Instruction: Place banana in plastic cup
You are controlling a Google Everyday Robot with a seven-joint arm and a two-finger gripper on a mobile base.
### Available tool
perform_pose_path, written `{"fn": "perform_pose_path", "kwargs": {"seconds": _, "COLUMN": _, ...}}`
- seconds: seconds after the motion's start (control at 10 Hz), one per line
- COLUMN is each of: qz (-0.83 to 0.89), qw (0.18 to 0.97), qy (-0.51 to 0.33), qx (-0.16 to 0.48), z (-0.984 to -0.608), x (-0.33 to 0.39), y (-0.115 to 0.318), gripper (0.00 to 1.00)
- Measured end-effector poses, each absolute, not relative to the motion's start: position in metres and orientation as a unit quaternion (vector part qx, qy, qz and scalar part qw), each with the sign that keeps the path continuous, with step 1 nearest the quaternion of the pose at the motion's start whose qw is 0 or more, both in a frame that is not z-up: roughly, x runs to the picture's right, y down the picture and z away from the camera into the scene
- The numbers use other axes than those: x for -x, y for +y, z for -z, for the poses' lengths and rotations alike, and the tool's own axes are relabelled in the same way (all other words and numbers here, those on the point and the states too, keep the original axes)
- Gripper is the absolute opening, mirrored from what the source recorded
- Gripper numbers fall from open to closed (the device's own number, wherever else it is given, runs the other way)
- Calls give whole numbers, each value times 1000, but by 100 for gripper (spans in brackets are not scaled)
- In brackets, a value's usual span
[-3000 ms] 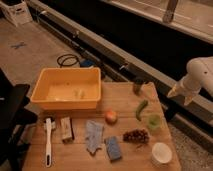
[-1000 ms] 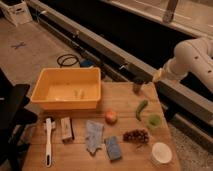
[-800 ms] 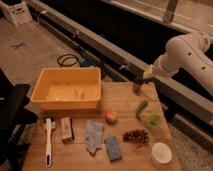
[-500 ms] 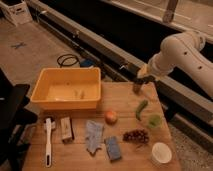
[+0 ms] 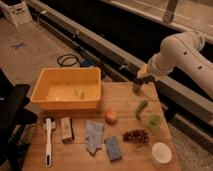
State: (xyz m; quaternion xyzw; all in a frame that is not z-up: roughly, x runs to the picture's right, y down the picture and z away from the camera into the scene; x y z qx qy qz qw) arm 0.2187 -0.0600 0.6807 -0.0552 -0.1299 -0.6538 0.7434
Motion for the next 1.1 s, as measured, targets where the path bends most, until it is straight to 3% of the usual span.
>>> {"fn": "perform_pose_path", "kwargs": {"seconds": 0.5, "qz": 731, "qw": 676, "qy": -89, "qx": -24, "z": -653, "x": -132, "y": -106, "gripper": 62}}
{"fn": "perform_pose_path", "kwargs": {"seconds": 1.1, "qz": 818, "qw": 562, "qy": -91, "qx": -77, "z": -652, "x": 9, "y": -129, "gripper": 62}}
